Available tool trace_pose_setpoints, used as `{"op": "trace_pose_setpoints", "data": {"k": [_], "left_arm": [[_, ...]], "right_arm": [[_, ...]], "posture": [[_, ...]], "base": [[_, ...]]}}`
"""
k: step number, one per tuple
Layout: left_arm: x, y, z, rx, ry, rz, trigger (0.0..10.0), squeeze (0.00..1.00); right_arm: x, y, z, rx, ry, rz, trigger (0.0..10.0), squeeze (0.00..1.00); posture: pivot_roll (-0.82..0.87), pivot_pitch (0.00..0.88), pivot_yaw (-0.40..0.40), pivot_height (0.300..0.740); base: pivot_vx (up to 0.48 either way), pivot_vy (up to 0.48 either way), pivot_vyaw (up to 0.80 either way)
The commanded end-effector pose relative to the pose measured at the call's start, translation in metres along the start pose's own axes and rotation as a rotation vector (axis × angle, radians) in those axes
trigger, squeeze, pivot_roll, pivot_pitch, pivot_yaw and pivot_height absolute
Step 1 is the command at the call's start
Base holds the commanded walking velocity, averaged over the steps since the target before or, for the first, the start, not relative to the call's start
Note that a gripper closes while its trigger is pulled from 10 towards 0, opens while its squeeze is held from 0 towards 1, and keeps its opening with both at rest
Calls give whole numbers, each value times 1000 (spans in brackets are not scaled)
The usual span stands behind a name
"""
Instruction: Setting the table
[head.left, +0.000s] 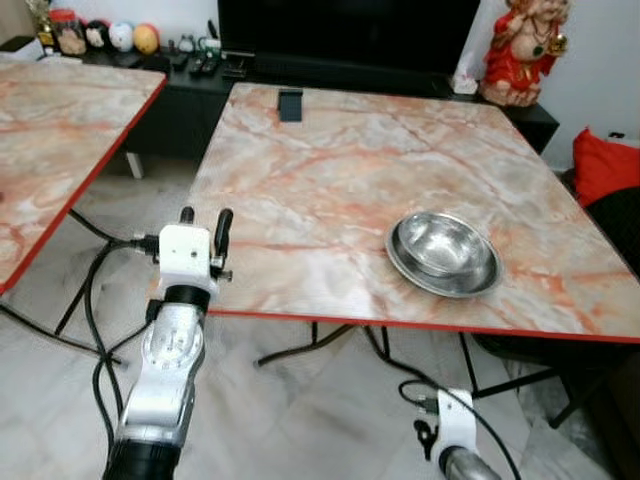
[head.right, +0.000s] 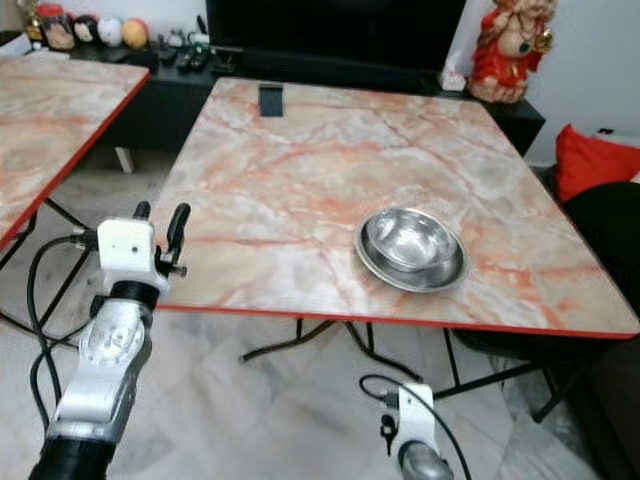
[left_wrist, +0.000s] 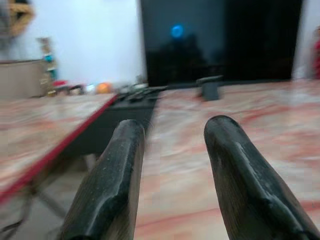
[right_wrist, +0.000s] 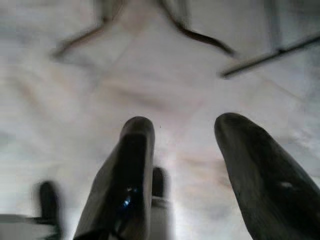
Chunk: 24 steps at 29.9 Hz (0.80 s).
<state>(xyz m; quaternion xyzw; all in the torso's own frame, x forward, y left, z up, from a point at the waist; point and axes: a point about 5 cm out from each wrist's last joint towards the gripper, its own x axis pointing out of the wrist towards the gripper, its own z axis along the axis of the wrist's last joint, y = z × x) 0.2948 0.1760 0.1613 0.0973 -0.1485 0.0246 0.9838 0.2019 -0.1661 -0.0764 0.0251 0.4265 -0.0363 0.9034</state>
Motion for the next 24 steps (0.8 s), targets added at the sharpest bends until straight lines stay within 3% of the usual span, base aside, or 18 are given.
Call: {"op": "trace_pose_setpoints", "data": {"k": [1, 24], "left_arm": [[2, -5, 4, -11, -15, -13, 10000, 0], [3, -4, 6, -8, -24, -8, 10000, 0]], "right_arm": [[0, -6, 0, 0, -2, -17, 10000, 0], [-1, -6, -2, -3, 6, -17, 10000, 0]], "posture": [[42, 0, -100, 740], [49, 0, -96, 740]], "base": [[0, 356, 0], [0, 369, 0]]}}
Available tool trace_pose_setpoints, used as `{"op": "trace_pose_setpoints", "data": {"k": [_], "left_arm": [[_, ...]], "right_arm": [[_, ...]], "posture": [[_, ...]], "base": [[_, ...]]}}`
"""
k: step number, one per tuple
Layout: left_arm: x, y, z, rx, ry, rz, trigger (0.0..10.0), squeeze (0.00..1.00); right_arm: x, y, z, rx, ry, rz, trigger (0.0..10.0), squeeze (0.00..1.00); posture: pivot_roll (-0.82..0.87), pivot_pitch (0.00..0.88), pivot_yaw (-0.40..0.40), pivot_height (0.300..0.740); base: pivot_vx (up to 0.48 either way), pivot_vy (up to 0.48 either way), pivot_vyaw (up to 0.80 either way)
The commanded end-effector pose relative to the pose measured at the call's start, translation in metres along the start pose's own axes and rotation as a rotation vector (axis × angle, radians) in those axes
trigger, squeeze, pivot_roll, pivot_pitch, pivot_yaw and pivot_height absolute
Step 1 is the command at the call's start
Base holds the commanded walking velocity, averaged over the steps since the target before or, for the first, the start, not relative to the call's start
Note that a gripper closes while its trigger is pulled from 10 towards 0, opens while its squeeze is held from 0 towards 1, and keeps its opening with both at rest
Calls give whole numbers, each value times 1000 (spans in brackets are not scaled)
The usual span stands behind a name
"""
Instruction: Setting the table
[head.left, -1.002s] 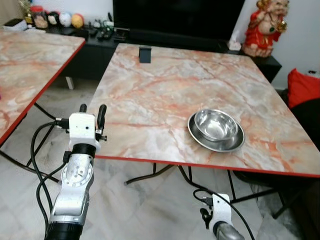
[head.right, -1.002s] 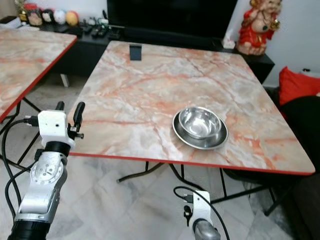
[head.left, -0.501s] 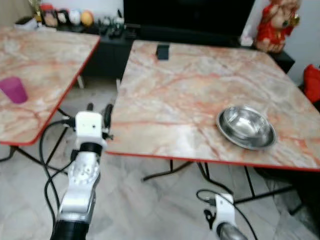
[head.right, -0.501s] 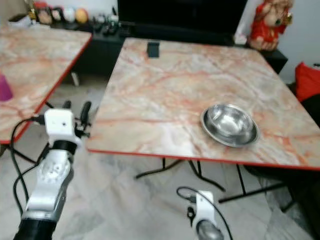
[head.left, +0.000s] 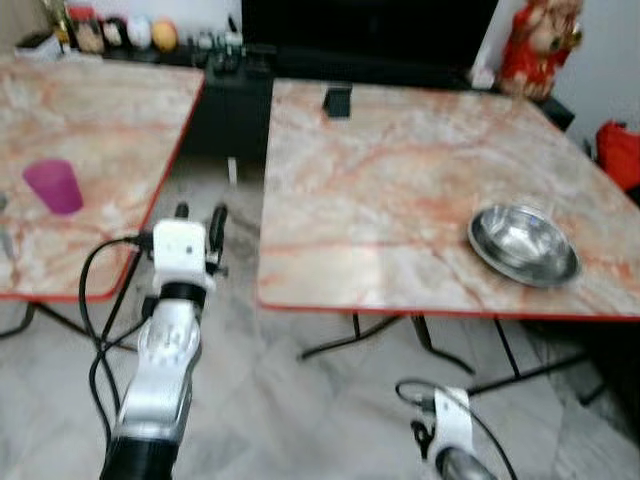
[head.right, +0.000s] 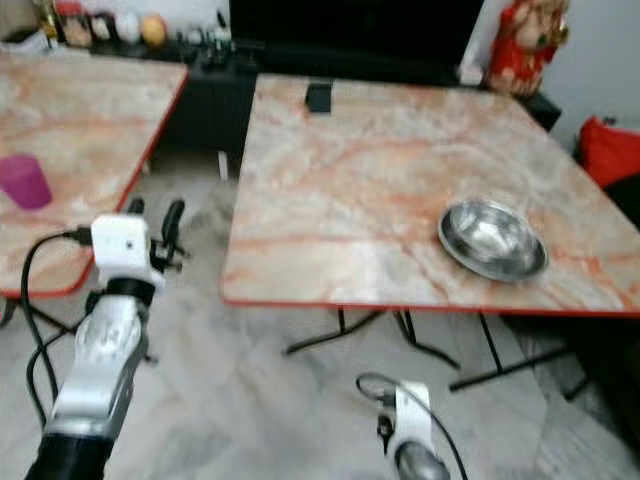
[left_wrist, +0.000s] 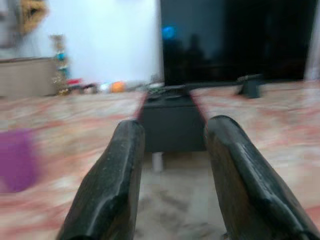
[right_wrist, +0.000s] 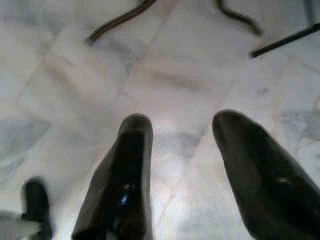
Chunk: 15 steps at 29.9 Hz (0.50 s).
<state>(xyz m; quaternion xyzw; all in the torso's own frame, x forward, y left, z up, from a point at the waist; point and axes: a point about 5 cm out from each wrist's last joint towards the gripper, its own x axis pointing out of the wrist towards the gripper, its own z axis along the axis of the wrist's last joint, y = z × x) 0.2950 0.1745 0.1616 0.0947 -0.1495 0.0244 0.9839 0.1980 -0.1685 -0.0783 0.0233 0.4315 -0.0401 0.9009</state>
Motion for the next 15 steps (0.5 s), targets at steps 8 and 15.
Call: {"op": "trace_pose_setpoints", "data": {"k": [8, 15], "left_arm": [[2, -2, 5, 2, -21, -16, 10000, 0], [2, 1, 5, 7, -20, -11, 10000, 0]], "right_arm": [[0, -3, 0, -2, -2, -5, 10000, 0], [-1, -2, -2, -4, 1, -3, 10000, 0]], "posture": [[52, 0, -92, 740], [54, 0, -91, 740]], "base": [[0, 386, 0], [0, 372, 0]]}}
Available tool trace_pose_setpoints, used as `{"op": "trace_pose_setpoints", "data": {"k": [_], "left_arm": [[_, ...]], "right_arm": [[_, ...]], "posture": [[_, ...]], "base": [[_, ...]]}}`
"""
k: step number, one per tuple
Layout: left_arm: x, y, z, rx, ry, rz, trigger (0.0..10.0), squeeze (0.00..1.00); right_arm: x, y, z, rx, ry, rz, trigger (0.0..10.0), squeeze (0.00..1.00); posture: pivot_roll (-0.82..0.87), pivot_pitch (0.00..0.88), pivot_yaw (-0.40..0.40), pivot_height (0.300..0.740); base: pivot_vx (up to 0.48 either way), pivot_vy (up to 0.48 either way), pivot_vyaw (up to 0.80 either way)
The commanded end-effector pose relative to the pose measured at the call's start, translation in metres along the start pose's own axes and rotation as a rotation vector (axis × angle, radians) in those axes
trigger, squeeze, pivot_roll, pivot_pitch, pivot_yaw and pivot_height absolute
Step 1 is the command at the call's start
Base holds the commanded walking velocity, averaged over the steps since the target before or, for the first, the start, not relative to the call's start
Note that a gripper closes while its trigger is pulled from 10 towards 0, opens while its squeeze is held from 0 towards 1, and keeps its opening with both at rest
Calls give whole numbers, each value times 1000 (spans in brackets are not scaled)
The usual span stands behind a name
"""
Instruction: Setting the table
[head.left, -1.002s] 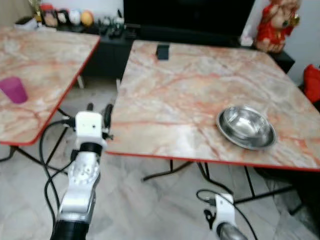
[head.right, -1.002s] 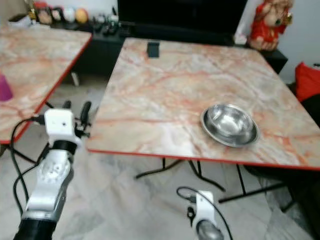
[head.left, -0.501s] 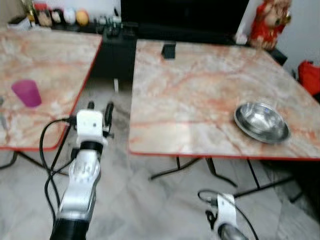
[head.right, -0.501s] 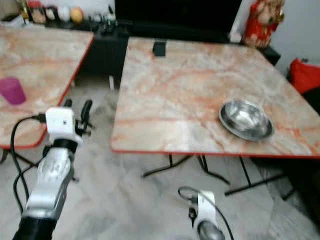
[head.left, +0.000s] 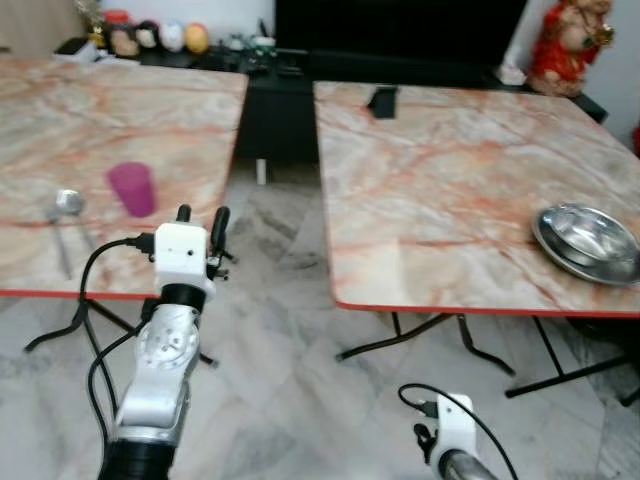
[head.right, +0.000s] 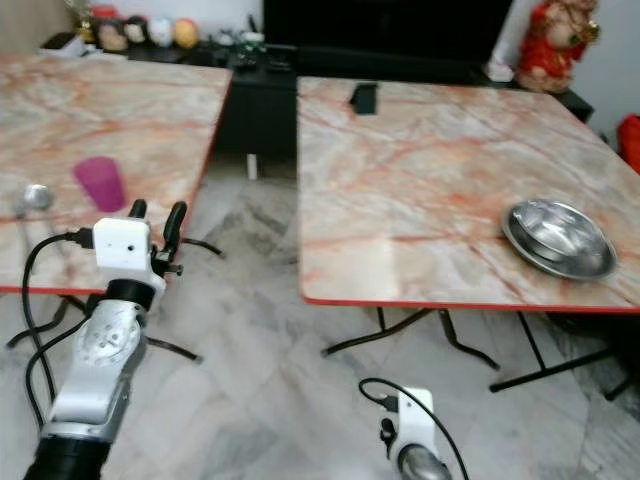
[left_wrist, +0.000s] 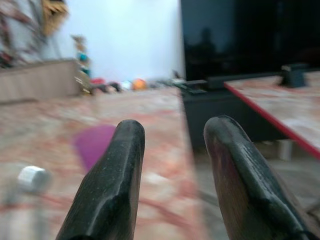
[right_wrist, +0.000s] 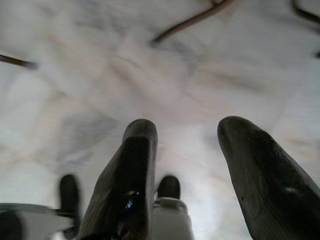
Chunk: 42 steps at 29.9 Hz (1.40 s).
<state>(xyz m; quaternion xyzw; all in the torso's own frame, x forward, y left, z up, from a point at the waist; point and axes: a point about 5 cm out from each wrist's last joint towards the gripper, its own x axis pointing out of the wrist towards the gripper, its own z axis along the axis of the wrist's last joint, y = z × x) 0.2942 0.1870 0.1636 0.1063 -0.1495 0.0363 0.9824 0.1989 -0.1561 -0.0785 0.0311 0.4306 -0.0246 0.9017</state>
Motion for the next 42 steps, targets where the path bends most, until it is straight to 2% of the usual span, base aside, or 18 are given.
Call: {"op": "trace_pose_setpoints", "data": {"k": [1, 30, 37, 42], "left_arm": [[2, -12, 6, -19, -23, -31, 10000, 0], [6, -12, 9, -18, -29, -29, 10000, 0], [6, -14, 9, -8, -29, -49, 10000, 0], [5, -19, 11, -35, -37, -75, 10000, 0]], "right_arm": [[-1, -15, -1, -5, 2, -37, 10000, 0], [0, -15, 4, -19, -4, -29, 10000, 0], [0, -15, 4, -18, -4, -30, 10000, 0], [0, -15, 4, -20, -3, -30, 10000, 0]], "posture": [[54, 0, -91, 740], [47, 10, -91, 740], [49, 13, -93, 740], [51, 14, -92, 740]], "base": [[0, 480, 0], [0, 352, 0], [0, 0, 0], [0, 0, 0]]}}
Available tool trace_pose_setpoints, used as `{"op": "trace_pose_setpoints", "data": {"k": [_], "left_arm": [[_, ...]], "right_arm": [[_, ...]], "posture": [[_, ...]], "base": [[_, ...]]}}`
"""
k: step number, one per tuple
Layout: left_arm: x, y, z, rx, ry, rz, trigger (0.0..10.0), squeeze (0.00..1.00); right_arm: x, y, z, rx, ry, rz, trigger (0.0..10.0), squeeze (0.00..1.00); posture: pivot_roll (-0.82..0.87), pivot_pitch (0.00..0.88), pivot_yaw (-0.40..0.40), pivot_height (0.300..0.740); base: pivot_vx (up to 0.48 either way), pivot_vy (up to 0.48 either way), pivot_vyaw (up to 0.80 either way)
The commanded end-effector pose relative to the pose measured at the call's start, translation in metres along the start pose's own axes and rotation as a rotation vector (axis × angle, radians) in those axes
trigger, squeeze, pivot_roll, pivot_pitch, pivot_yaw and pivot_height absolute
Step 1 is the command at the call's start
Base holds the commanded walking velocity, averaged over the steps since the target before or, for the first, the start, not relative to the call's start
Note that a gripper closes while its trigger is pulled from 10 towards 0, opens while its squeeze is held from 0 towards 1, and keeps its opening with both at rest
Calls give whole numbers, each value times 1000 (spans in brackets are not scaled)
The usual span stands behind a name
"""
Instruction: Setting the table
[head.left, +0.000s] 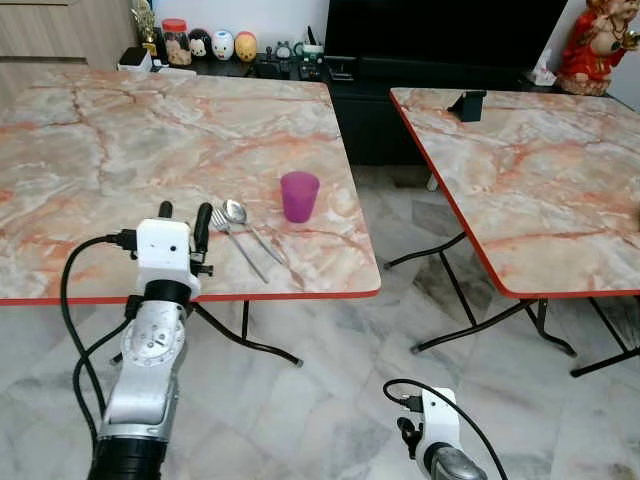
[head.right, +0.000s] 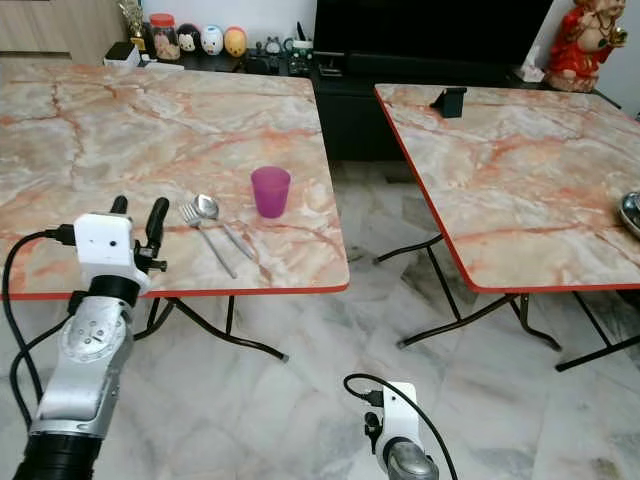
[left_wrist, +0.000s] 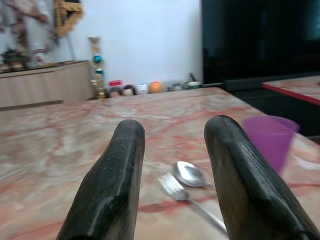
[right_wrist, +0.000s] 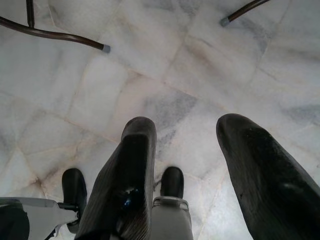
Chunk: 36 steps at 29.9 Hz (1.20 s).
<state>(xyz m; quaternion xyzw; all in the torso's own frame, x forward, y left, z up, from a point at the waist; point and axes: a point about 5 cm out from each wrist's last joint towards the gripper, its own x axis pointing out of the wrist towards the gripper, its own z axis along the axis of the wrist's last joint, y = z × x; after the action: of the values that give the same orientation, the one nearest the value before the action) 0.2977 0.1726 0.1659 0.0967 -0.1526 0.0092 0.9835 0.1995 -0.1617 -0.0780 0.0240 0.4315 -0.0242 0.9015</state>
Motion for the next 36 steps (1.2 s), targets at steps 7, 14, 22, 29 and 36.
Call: {"op": "trace_pose_setpoints", "data": {"k": [7, 14, 22, 29, 36], "left_arm": [[2, -10, 7, -45, -24, -59, 10000, 0], [2, -10, 6, -38, -12, -62, 10000, 0], [3, -11, 6, -47, -9, -69, 10000, 0], [2, -11, 5, -42, -3, -71, 10000, 0], [3, -10, 4, -41, 1, -65, 10000, 0]], "right_arm": [[0, -10, 2, -10, -3, -26, 10000, 0], [0, -10, 2, -15, 1, -29, 10000, 0], [0, -10, 0, -15, 12, -40, 10000, 0], [0, -10, 1, -27, 8, -36, 10000, 0], [0, -10, 2, -43, 9, -30, 10000, 0]], "posture": [[52, 12, -92, 740], [54, 4, -91, 740], [56, 0, -90, 740], [55, 5, -92, 740], [54, 11, -94, 740]], "base": [[0, 0, 0], [0, 0, 0], [243, 0, -195], [243, 0, -62], [246, 0, 0]]}}
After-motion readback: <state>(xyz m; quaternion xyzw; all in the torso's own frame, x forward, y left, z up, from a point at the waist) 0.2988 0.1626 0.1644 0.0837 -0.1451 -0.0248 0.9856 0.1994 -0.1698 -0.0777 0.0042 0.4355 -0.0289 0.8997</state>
